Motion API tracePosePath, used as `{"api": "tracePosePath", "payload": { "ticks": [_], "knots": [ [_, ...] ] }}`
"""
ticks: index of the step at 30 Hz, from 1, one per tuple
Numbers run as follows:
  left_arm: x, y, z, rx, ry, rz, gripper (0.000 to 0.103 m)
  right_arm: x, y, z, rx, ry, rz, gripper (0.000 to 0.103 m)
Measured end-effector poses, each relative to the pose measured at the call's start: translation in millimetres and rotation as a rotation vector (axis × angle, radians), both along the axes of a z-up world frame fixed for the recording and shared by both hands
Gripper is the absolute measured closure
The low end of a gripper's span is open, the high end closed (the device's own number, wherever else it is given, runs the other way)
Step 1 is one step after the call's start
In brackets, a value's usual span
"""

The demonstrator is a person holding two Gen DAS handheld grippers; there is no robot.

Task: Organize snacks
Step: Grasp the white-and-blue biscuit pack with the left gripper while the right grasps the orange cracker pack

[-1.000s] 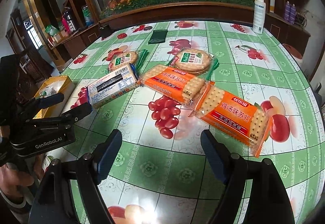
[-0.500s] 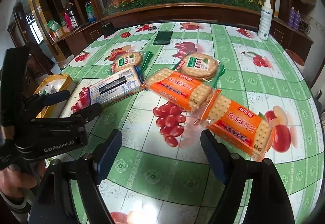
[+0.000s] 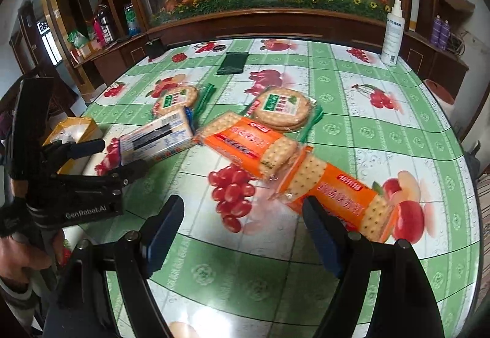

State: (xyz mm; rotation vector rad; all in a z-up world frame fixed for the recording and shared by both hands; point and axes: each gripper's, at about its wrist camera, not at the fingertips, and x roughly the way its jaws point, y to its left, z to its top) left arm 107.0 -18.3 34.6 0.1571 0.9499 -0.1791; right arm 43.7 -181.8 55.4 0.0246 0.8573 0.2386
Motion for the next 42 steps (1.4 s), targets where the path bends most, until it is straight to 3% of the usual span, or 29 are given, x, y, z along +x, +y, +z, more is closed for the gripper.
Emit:
{"api": "tracePosePath", "payload": {
  "ticks": [5,10,17,25,33,37,41,42],
  "knots": [
    [13.2,-2.1,-5.7,-0.002,0.025,-0.01,0.016,2.0,-6.7,-1.7,-0.004,0.0,0.002,0.023],
    [22.0,-10.0,-10.2,0.05,0.032,-0.04,0.016,9.0,-11.6,-0.3,-0.013,-0.01,0.028,0.023],
    [37.5,-10.3,-5.2,0.036,0.024,-0.062,0.016,34.8,-2.1,-3.9,-0.101,-0.019,0.133,0.023],
    [52.4,-30.1,-13.5,0.113,0.04,-0.172,0.016,66.8,16.0,-14.8,-0.227,-0.017,0.307,0.022],
    [62.7,-27.9,-20.6,0.086,0.079,-0.177,0.016,100.2,14.8,-28.8,-0.223,0.049,0.372,0.021],
    [63.3,-24.4,-21.3,0.058,0.096,-0.156,0.016,109.8,18.0,-27.5,-0.154,0.076,0.394,0.021],
    [58.4,-17.5,-21.8,0.034,0.122,-0.125,0.018,100.3,32.1,-31.9,-0.215,0.086,0.391,0.021],
    [55.8,-15.4,-21.5,0.031,0.129,-0.113,0.02,96.1,35.0,-32.7,-0.211,0.097,0.397,0.027]
  ]
}}
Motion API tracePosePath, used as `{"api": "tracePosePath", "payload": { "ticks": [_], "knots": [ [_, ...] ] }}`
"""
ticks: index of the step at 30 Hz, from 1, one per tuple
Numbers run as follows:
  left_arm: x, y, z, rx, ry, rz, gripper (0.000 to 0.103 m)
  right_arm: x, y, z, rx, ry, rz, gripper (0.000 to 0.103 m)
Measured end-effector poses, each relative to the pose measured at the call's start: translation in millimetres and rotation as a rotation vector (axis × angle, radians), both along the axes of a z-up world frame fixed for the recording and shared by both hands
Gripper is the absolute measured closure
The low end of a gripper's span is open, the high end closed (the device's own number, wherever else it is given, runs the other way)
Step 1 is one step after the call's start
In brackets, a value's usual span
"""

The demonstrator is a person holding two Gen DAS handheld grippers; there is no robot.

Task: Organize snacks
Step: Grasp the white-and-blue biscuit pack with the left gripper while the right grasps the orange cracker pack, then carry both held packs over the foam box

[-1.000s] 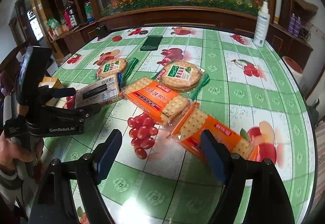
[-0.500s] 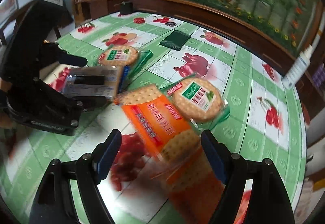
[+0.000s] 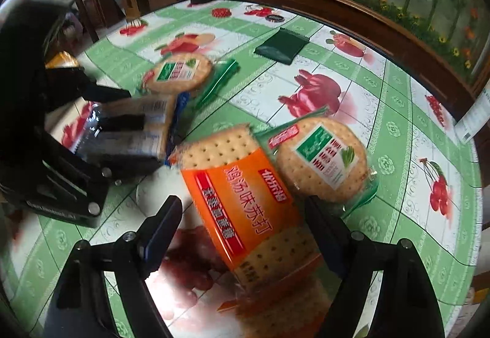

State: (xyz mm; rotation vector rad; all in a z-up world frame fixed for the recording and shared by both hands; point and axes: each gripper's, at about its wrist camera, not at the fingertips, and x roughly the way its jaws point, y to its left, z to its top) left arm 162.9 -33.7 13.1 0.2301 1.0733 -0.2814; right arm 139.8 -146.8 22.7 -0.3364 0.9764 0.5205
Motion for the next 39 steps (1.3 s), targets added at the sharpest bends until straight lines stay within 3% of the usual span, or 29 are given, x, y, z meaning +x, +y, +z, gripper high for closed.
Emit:
{"api": "tracePosePath", "payload": {
  "ticks": [3,9,13,17,19,20,21,24,39],
  "knots": [
    [-11.0,7.6,-0.4,-0.023,0.034,0.025,0.022,-17.7,9.1,-4.8,-0.001,0.04,0.009,0.041],
    [-40.9,16.7,-1.3,-0.028,0.041,0.064,0.022,-51.9,13.9,-1.6,0.081,0.047,-0.054,0.041],
    [-42.1,18.7,-1.3,-0.015,0.032,0.087,0.021,-46.4,16.1,0.6,0.075,0.005,-0.134,0.029],
    [-40.2,22.7,-0.3,0.045,-0.013,0.12,0.019,-36.7,28.0,-3.3,0.041,0.0,-0.136,0.029],
    [-40.9,28.8,-1.6,0.008,-0.006,0.139,0.019,-32.3,29.3,-8.4,0.047,0.019,-0.159,0.037],
    [-41.6,29.9,-2.2,-0.003,-0.004,0.141,0.023,-34.6,29.6,-7.3,0.05,0.001,-0.16,0.045],
    [-44.6,31.3,-1.4,-0.024,-0.007,0.139,0.035,-37.6,28.4,-7.0,0.057,-0.004,-0.167,0.046],
    [-53.4,29.5,0.3,-0.013,-0.019,0.135,0.044,-50.7,22.1,-5.9,0.091,-0.002,-0.18,0.046],
    [-103.0,33.7,17.7,-0.087,-0.092,0.156,0.047,-109.1,10.9,14.0,0.235,-0.068,-0.253,0.046]
  ]
}}
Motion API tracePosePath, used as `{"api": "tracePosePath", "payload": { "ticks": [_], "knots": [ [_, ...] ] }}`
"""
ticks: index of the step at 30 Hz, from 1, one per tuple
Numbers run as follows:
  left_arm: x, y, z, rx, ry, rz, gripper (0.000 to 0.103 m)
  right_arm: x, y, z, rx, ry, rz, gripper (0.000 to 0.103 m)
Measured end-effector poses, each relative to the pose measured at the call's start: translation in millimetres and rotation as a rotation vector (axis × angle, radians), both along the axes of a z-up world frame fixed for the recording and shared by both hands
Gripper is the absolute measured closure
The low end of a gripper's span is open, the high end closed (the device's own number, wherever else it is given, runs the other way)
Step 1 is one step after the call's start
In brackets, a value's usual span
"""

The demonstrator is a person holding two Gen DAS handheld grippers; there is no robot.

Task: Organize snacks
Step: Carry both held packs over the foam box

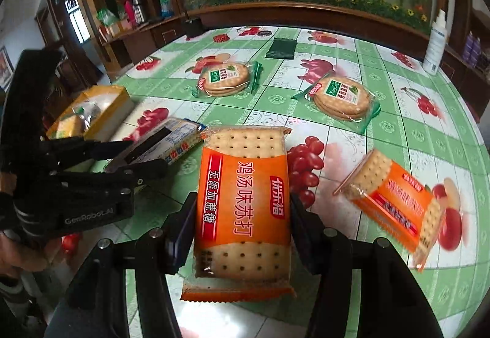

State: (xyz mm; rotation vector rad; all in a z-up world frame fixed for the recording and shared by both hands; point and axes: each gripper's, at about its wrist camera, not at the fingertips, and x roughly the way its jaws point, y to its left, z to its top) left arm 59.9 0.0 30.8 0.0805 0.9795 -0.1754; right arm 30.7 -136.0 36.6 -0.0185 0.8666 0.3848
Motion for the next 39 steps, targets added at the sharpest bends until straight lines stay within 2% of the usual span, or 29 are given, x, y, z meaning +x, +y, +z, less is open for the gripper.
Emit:
{"api": "tracePosePath", "payload": {
  "ticks": [6,10,13,14,15,17,19,23,30,39],
  "knots": [
    [-9.0,6.3,-3.3,-0.037,0.047,-0.024,0.047,-5.6,2.8,-4.7,0.003,0.023,0.003,0.046],
    [-5.3,9.6,-9.4,-0.043,0.077,0.007,0.046,-11.0,6.0,-6.1,-0.004,0.024,0.013,0.046],
    [-1.4,5.0,-13.0,-0.001,0.071,0.013,0.041,-10.6,4.4,-7.9,-0.01,0.029,0.007,0.046],
    [0.8,1.7,-14.5,0.02,0.068,0.008,0.035,-10.0,3.0,-8.0,-0.007,0.029,0.003,0.046],
    [2.7,0.3,-15.8,0.03,0.067,0.01,0.034,-9.2,0.8,-8.0,0.0,0.03,-0.002,0.046],
    [5.3,2.1,-17.1,0.027,0.06,0.024,0.034,-8.5,-0.7,-8.0,0.006,0.032,-0.009,0.046],
    [7.1,6.7,-19.8,0.004,0.063,0.04,0.046,-9.2,0.9,-7.6,0.007,0.033,-0.005,0.046],
    [2.2,9.0,-17.9,-0.002,0.051,0.026,0.047,-11.6,4.8,-6.2,0.006,0.024,0.0,0.046],
    [-23.8,22.9,13.0,0.001,-0.054,0.045,0.047,-13.8,13.5,-0.9,0.026,0.009,0.009,0.046],
    [-53.9,75.4,39.3,-0.001,-0.131,0.142,0.047,-12.7,65.4,12.0,0.043,-0.014,0.105,0.046]
  ]
}}
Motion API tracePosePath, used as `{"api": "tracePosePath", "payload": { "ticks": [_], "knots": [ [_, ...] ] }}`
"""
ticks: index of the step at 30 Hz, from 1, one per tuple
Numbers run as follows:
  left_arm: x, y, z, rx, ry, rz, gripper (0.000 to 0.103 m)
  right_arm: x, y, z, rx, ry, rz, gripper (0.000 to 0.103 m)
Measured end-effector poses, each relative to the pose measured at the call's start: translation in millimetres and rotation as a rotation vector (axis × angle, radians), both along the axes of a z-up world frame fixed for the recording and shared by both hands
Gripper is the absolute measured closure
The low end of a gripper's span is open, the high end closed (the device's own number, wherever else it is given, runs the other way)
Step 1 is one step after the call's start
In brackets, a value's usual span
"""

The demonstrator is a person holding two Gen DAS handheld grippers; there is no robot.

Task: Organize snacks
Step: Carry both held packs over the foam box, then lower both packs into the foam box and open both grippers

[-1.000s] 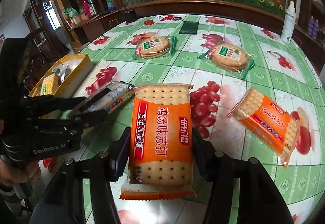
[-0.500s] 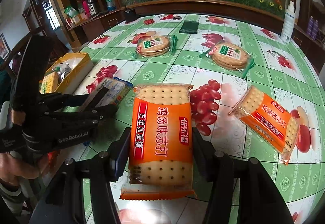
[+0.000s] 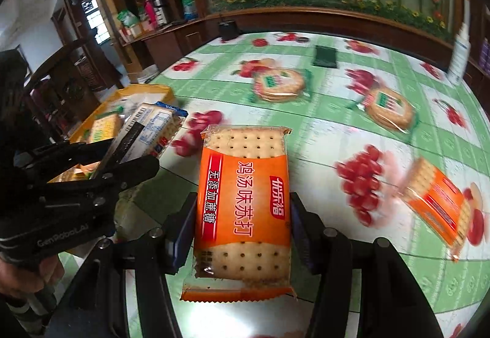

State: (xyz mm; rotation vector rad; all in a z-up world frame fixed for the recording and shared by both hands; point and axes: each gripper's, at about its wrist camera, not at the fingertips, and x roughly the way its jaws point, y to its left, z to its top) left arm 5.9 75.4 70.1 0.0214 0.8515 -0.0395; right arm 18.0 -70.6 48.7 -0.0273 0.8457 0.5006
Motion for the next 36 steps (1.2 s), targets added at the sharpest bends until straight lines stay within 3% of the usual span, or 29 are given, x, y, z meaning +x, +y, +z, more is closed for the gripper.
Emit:
{"api": "tracePosePath", "payload": {
  "ticks": [6,16,22,31,33,35,36],
  "knots": [
    [-15.3,44.4,0.6,0.021,-0.021,0.114,0.046,8.9,43.9,12.1,0.017,-0.021,0.071,0.046],
    [-19.2,104.5,-20.2,0.013,0.023,0.261,0.046,48.2,130.8,11.4,0.038,-0.002,0.187,0.046],
    [-20.7,107.1,-21.9,0.033,0.015,0.287,0.046,66.7,163.7,2.9,0.054,0.035,0.219,0.046],
    [-22.5,113.8,-21.1,0.032,0.005,0.31,0.046,77.9,179.0,-17.4,0.211,0.166,0.243,0.046],
    [-22.1,115.4,-22.2,0.026,0.01,0.313,0.046,73.5,185.6,-16.6,0.181,0.134,0.248,0.046],
    [-22.6,114.9,-21.8,0.027,0.011,0.322,0.045,73.1,184.2,-16.0,0.19,0.137,0.251,0.045],
    [-23.2,114.5,-21.3,0.025,0.008,0.325,0.045,74.6,181.6,-15.8,0.2,0.146,0.248,0.038]
  ]
}}
